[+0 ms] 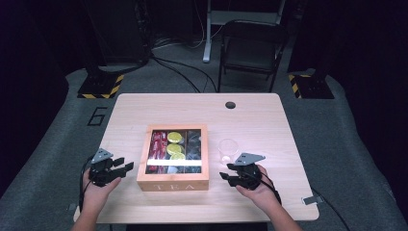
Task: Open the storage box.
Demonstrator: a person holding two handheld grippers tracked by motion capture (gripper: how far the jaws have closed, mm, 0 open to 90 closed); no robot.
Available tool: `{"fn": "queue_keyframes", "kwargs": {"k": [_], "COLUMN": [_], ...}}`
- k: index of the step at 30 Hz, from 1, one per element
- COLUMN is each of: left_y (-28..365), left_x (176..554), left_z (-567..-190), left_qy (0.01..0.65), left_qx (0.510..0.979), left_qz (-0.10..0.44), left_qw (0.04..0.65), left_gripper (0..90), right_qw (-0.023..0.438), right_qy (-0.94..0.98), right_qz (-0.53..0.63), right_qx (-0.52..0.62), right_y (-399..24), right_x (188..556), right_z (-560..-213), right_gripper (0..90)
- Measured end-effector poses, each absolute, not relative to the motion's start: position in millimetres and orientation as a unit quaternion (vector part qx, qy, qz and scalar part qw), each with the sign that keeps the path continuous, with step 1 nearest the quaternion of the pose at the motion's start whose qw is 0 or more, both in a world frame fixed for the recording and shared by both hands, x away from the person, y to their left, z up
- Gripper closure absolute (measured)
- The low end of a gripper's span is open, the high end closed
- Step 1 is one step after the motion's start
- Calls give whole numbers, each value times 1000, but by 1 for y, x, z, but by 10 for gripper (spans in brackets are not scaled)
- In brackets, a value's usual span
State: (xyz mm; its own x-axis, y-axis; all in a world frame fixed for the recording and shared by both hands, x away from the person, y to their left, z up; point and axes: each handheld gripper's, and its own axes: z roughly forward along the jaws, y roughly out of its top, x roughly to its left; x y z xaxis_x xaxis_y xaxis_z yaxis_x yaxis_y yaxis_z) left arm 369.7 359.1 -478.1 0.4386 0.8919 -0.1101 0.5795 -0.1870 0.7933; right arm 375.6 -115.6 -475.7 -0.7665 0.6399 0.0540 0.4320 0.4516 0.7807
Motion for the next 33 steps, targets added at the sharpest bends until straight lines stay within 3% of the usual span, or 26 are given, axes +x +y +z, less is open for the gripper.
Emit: {"fn": "queue_keyframes", "kwargs": {"k": [17,33], "left_y": [354,356], "left_x": [367,368], "left_z": [-476,-478], "left_qy": [490,492], "left_qx": [746,748], "left_qz": [206,204], "left_qw": [401,396], "left_gripper": [504,500], "right_qw": [95,84], "right_qy": [846,859], "right_qz": [434,426], "right_qx": [295,272], "right_y": [-95,-81], "right_x": [359,343], "right_z": [-444,-463], "right_gripper": [797,837]}}
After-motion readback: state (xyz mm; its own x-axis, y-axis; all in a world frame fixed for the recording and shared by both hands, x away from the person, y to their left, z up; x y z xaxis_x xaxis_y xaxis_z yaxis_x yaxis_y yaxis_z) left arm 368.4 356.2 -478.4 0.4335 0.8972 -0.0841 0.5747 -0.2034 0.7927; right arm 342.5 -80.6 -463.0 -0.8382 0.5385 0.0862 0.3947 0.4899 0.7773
